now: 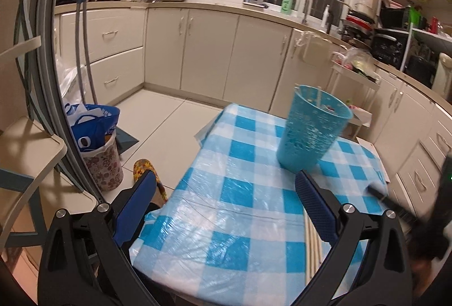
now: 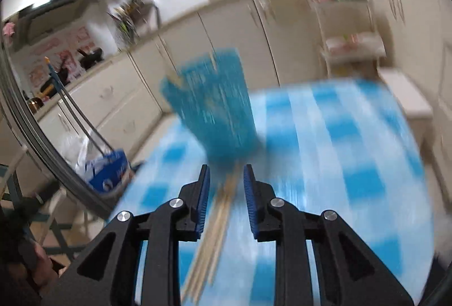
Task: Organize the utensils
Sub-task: 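Lower the right gripper onto the stick pile and grasp one wooden stick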
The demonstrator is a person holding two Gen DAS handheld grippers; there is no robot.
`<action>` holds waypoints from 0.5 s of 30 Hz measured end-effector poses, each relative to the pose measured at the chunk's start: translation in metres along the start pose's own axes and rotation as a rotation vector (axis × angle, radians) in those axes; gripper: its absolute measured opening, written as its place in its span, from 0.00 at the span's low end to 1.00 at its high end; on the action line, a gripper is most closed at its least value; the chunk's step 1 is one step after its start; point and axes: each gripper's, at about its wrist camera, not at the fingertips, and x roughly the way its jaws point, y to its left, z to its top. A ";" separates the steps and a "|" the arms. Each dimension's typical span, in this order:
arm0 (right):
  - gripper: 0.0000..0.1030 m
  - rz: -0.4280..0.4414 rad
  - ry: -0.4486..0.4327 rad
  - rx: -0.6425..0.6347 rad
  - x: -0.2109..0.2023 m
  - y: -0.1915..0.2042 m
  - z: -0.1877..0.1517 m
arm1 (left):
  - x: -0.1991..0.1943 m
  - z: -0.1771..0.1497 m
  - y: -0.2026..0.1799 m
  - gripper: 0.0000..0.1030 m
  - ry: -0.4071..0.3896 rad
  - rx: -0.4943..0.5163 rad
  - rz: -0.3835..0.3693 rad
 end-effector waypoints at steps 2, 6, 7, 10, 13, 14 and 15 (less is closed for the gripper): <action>0.24 -0.014 0.040 -0.006 0.008 0.004 -0.010 | -0.010 -0.002 -0.007 0.92 -0.009 0.022 -0.014; 0.24 -0.044 0.101 -0.060 0.033 0.014 -0.015 | -0.026 -0.008 -0.016 0.92 -0.021 0.064 -0.025; 0.24 -0.053 0.112 -0.072 0.040 0.017 -0.014 | -0.029 -0.010 -0.017 0.92 -0.018 0.070 -0.026; 0.18 -0.085 0.149 -0.106 0.064 0.023 -0.014 | -0.030 -0.013 -0.017 0.93 -0.005 0.077 -0.028; 0.15 -0.130 0.184 -0.147 0.083 0.028 -0.014 | -0.027 -0.016 -0.014 0.92 0.006 0.081 -0.024; 0.14 -0.138 0.193 -0.153 0.087 0.028 -0.014 | -0.026 -0.016 -0.013 0.93 0.010 0.080 -0.023; 0.13 -0.140 0.201 -0.163 0.091 0.028 -0.015 | -0.023 -0.016 -0.011 0.93 0.017 0.078 -0.020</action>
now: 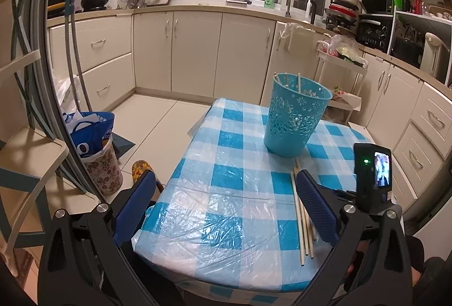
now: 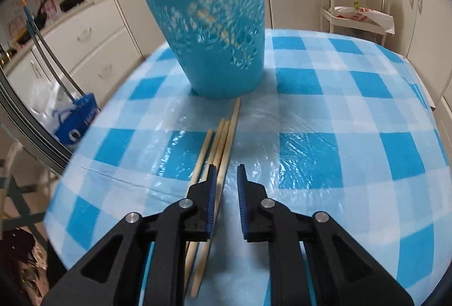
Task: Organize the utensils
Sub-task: 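Lower the right gripper onto the stick pile and grasp one wooden stick, then lower the open left gripper onto the sticks and grasp one stick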
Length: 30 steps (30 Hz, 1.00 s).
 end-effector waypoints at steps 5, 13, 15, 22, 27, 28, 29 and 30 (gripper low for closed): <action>0.09 -0.022 0.003 -0.053 0.003 0.004 -0.002 | 0.014 -0.003 0.001 0.93 0.033 -0.005 0.003; 0.06 -0.024 0.039 -0.007 -0.027 -0.018 -0.031 | 0.050 -0.009 -0.030 0.92 0.104 0.115 -0.027; 0.06 -0.005 0.049 0.006 -0.039 -0.025 -0.043 | 0.064 -0.012 -0.043 0.92 0.128 0.152 -0.043; 0.07 0.027 0.032 0.017 -0.041 -0.037 -0.031 | 0.129 -0.015 -0.088 0.92 0.223 0.250 -0.080; 0.21 0.048 0.028 -0.026 -0.030 -0.030 -0.022 | 0.158 -0.015 -0.096 0.92 0.277 0.265 -0.079; 0.21 0.040 0.028 -0.036 -0.029 -0.029 -0.021 | 0.161 -0.015 -0.097 0.92 0.281 0.269 -0.078; 0.21 0.039 0.032 -0.041 -0.027 -0.029 -0.021 | 0.164 -0.015 -0.098 0.92 0.284 0.273 -0.077; 0.21 0.040 0.038 -0.041 -0.025 -0.030 -0.021 | 0.167 -0.015 -0.100 0.91 0.289 0.281 -0.075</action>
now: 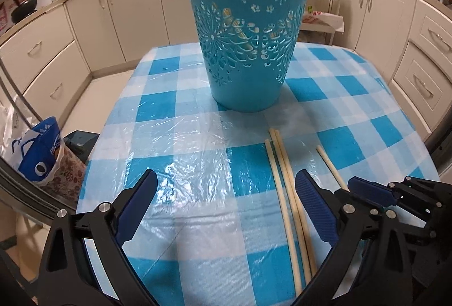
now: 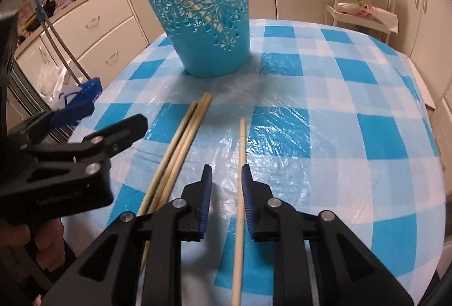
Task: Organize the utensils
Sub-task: 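Lower the open left gripper onto the sticks and grasp one stick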
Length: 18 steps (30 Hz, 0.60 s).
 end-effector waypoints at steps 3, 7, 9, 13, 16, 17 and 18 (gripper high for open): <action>0.13 -0.006 0.000 -0.001 0.002 -0.004 0.000 | 0.009 0.002 -0.003 0.89 0.016 0.018 0.002; 0.06 -0.009 -0.006 -0.003 0.002 -0.009 -0.001 | 0.022 0.003 -0.010 0.83 0.045 0.041 0.003; 0.06 -0.008 -0.011 -0.005 0.001 -0.009 -0.002 | 0.027 0.003 -0.013 0.79 0.057 0.053 0.008; 0.06 0.008 -0.011 0.011 0.001 -0.012 -0.002 | 0.035 0.000 -0.016 0.68 0.079 0.065 0.004; 0.06 0.002 -0.008 0.006 0.003 -0.011 0.000 | 0.039 -0.002 -0.020 0.63 0.089 0.075 -0.001; 0.06 -0.001 -0.008 0.002 0.003 -0.011 0.000 | 0.038 -0.002 -0.020 0.60 0.086 0.077 -0.004; 0.06 -0.005 -0.007 -0.003 0.004 -0.010 0.001 | 0.038 -0.002 -0.022 0.57 0.085 0.080 -0.010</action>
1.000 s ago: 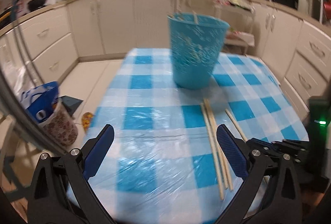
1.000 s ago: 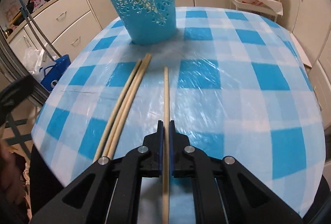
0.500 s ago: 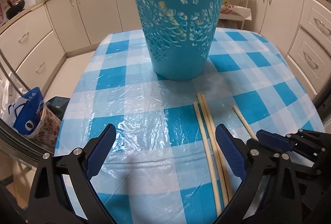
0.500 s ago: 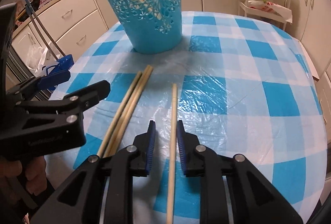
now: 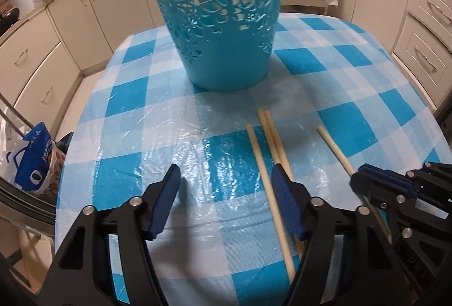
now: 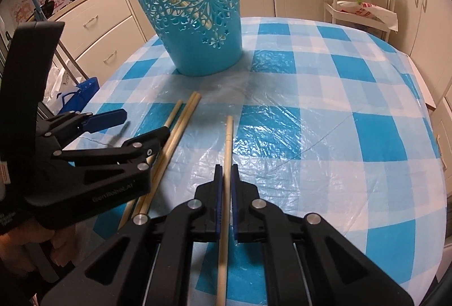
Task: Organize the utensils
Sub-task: 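Lower the open left gripper onto the sticks and grasp one stick, then lift the left gripper's stick over the teal cup and drop it in while the right holds its stick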
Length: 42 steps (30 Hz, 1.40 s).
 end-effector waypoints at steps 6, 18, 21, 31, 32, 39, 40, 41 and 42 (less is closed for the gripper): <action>0.06 -0.020 0.004 -0.025 0.001 0.004 0.000 | 0.000 0.004 -0.010 0.33 -0.001 0.021 -0.042; 0.06 -0.025 0.005 -0.027 0.001 0.004 0.001 | -0.001 0.004 -0.019 0.08 -0.003 0.029 -0.093; 0.06 -0.012 0.004 -0.003 0.001 0.002 0.000 | -0.002 0.004 -0.022 0.05 -0.003 0.038 -0.104; 0.06 0.044 -0.013 0.075 0.000 -0.011 -0.001 | -0.027 -0.002 -0.008 0.05 -0.064 -0.019 -0.160; 0.06 0.057 -0.014 0.096 -0.001 -0.015 -0.001 | -0.034 -0.001 -0.002 0.05 -0.086 -0.039 -0.175; 0.06 0.102 -0.023 0.162 -0.001 -0.027 -0.002 | -0.109 0.018 0.041 0.05 -0.363 -0.140 -0.279; 0.06 0.106 -0.023 0.165 -0.001 -0.027 -0.002 | -0.122 0.027 0.047 0.05 -0.418 -0.151 -0.292; 0.06 0.109 -0.023 0.168 -0.001 -0.028 -0.003 | -0.133 0.035 0.051 0.04 -0.470 -0.158 -0.296; 0.06 0.112 -0.024 0.171 -0.001 -0.028 -0.003 | -0.139 0.042 0.052 0.05 -0.501 -0.161 -0.297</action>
